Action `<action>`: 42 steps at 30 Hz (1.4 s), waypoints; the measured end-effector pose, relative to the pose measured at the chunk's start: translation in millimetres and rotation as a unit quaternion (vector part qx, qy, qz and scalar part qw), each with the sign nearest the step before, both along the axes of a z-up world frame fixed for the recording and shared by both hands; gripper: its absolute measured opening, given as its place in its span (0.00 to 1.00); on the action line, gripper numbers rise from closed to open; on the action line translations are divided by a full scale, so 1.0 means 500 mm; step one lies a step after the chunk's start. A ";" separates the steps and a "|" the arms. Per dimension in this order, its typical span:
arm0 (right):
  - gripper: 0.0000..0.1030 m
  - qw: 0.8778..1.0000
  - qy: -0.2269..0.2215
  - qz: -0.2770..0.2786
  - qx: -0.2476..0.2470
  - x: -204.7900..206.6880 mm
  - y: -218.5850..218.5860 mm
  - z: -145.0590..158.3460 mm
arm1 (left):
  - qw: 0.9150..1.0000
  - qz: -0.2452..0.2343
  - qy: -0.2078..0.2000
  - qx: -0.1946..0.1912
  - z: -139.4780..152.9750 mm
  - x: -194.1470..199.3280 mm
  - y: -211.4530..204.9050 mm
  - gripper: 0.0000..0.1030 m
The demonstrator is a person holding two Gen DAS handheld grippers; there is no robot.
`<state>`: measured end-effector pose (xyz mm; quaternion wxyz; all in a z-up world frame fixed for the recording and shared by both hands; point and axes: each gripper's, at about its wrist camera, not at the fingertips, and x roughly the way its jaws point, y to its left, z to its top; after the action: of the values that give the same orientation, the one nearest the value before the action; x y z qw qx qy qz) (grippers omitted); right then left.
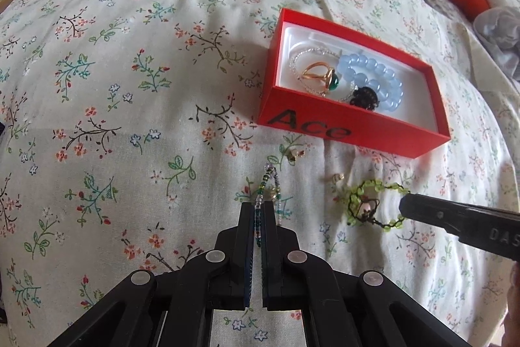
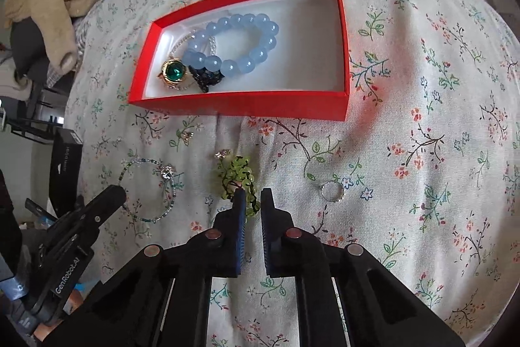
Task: Organize jewelry
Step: 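Lift the green-beaded bracelet with the left tool while the right tool grasps the lime-green beaded ring toward the box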
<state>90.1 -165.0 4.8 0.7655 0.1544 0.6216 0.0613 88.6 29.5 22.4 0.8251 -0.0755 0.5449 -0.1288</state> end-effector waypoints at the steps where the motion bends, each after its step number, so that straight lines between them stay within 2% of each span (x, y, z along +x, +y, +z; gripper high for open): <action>1: 0.09 1.000 -0.008 0.003 0.001 -0.004 0.002 0.011 | 1.000 0.001 -0.002 -0.003 0.004 0.000 0.001 0.00; 9: 0.09 0.998 -0.062 0.007 0.027 -0.037 -0.001 0.092 | 0.999 -0.003 -0.027 -0.027 0.044 -0.004 -0.008 0.00; 17: 0.09 0.996 -0.082 -0.006 0.031 -0.046 -0.025 0.131 | 0.998 0.009 -0.043 -0.043 0.068 0.001 -0.010 0.00; 24: 0.09 0.992 -0.118 -0.024 0.033 -0.039 -0.051 0.174 | 0.995 0.013 -0.071 -0.062 0.099 0.019 -0.017 0.00; 34: 0.09 0.987 -0.148 -0.052 0.046 -0.009 -0.090 0.204 | 0.989 -0.014 -0.087 -0.122 0.111 0.081 -0.089 0.00; 39: 0.09 0.985 -0.153 -0.064 0.048 0.003 -0.108 0.206 | 0.982 -0.021 -0.081 -0.167 0.096 0.115 -0.120 0.00; 42: 0.09 0.984 -0.154 -0.071 0.050 0.008 -0.118 0.203 | 0.981 -0.017 -0.075 -0.179 0.079 0.135 -0.123 0.00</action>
<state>94.3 -224.0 106.2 0.8457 0.2250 0.4799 0.0614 156.2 -31.8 61.8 0.8344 -0.2032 0.4509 -0.2433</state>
